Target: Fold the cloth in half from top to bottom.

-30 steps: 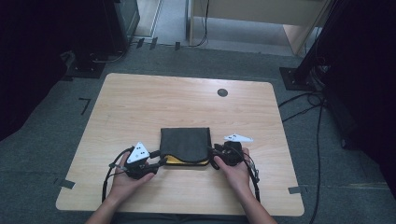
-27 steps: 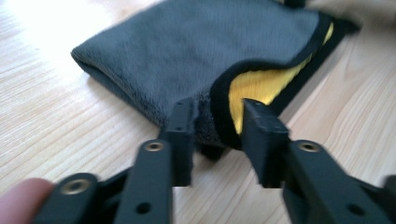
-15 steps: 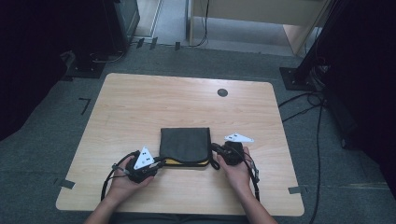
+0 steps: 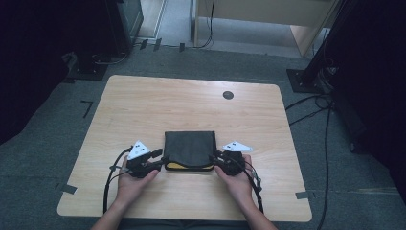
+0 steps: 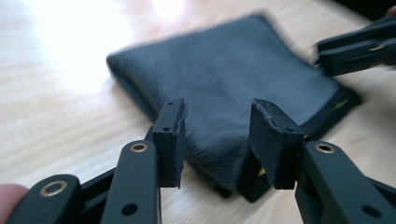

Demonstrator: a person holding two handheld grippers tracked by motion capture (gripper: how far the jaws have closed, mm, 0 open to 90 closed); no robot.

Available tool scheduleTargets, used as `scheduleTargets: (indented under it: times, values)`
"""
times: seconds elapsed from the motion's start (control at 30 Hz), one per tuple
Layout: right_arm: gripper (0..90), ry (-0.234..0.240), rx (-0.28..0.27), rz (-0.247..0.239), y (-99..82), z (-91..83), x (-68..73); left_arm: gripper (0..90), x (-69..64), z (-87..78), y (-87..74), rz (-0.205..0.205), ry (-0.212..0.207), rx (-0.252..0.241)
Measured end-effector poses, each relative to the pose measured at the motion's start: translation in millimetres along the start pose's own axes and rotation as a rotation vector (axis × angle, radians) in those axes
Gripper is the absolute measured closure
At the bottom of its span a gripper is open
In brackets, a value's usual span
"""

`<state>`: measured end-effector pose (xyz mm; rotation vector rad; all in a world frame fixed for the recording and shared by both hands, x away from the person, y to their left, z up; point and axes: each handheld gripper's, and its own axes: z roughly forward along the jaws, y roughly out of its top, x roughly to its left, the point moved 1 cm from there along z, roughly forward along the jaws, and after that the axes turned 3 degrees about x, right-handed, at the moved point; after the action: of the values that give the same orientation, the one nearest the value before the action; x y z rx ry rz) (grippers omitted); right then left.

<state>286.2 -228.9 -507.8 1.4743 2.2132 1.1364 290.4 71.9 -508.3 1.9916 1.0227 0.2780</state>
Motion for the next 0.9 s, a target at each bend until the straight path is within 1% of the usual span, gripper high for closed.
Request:
scheduleTargets:
  times: [0.03, 0.07, 0.1, 0.13, 0.17, 0.23, 0.27, 0.33, 0.43, 0.47, 0.5, 0.53, 0.57, 0.6, 0.63, 0.7, 0.73, 0.77, 0.8, 0.83, 0.87, 0.9]
  values:
    - [59.7, -0.008, 0.013, -0.006, -1.8, 1.7, -0.2, 55.3, -2.7, 3.7, -2.1, 0.019, 0.023, 0.026]
    - [56.9, -0.025, 0.029, -0.011, -4.5, 3.4, -0.3, 54.3, -5.9, 6.1, -5.7, 0.067, 0.049, 0.053]
    - [53.1, -0.056, 0.041, -0.027, -7.6, 4.6, -0.6, 53.1, -8.7, 7.1, -8.6, 0.104, 0.064, 0.073]
    - [51.1, -0.065, 0.041, -0.039, -9.7, 4.7, -1.0, 51.9, -10.1, 6.6, -9.9, 0.129, 0.052, 0.081]
    - [50.1, -0.074, 0.042, -0.037, -10.9, 4.0, -1.2, 51.3, -10.7, 5.9, -10.7, 0.141, 0.032, 0.091]
    - [49.8, -0.081, 0.045, -0.045, -11.6, 2.9, -1.8, 49.8, -9.8, 3.9, -12.2, 0.163, 0.03, 0.103]
    - [49.6, -0.08, 0.043, -0.051, -12.3, 3.1, -2.1, 49.7, -9.2, 3.9, -12.7, 0.163, 0.029, 0.102]
    - [49.4, -0.079, 0.041, -0.05, -13.0, 3.9, -2.4, 48.5, -9.6, 4.2, -13.1, 0.171, 0.04, 0.099]
    - [47.9, -0.082, 0.039, -0.055, -12.5, 4.2, -3.3, 46.3, -13.0, 2.4, -12.8, 0.205, 0.071, 0.091]
    - [47.3, -0.076, 0.037, -0.046, -11.9, 2.7, -3.9, 44.3, -12.3, -0.6, -12.5, 0.206, 0.068, 0.083]
    - [47.2, -0.087, 0.014, -0.052, -10.7, -1.1, -3.3, 40.8, -10.7, -2.8, -12.0, 0.193, 0.059, 0.072]
    - [46.9, -0.099, -0.01, -0.063, -9.0, -4.0, -2.2, 38.2, -6.4, -7.2, -10.7, 0.166, 0.049, 0.049]
    - [45.6, -0.091, -0.054, -0.073, -3.6, -8.6, 0.8, 35.0, -3.0, -9.9, -9.7, 0.151, 0.055, 0.031]
    - [44.7, -0.077, -0.075, -0.075, 0.8, -10.9, 3.8, 33.2, 3.9, -14.6, -7.8, 0.116, 0.064, 0.01]
    - [43.1, -0.045, -0.098, -0.094, 9.1, -12.1, 10.0, 31.6, 8.4, -16.9, -6.9, 0.089, 0.07, 0.002]
    - [39.4, 0.007, -0.086, -0.134, 19.5, -6.7, 21.6, 30.2, 19.4, -21.7, -6.1, 0.029, 0.093, -0.005]
    - [37.8, 0.031, -0.062, -0.148, 23.8, -0.4, 28.9, 29.9, 23.5, -23.7, -6.4, 0.011, 0.104, -0.007]
    - [37.2, 0.043, -0.042, -0.171, 26.6, 8.2, 35.2, 29.6, 26.3, -25.8, -6.9, -0.002, 0.116, -0.006]
    - [37.2, 0.03, -0.037, -0.19, 27.7, 17.0, 40.6, 29.5, 27.8, -28.4, -8.4, -0.013, 0.123, -0.007]
    - [37.3, 0.015, -0.039, -0.197, 27.5, 25.4, 45.1, 29.3, 29.1, -32.0, -10.9, -0.02, 0.132, -0.009]
    - [37.1, 0.01, -0.034, -0.197, 26.7, 35.3, 48.3, 28.8, 29.6, -34.8, -13.1, -0.017, 0.141, -0.011]
    - [36.8, -0.002, -0.027, -0.191, 25.7, 40.8, 49.6, 28.7, 30.5, -38.6, -16.3, -0.012, 0.153, -0.01]
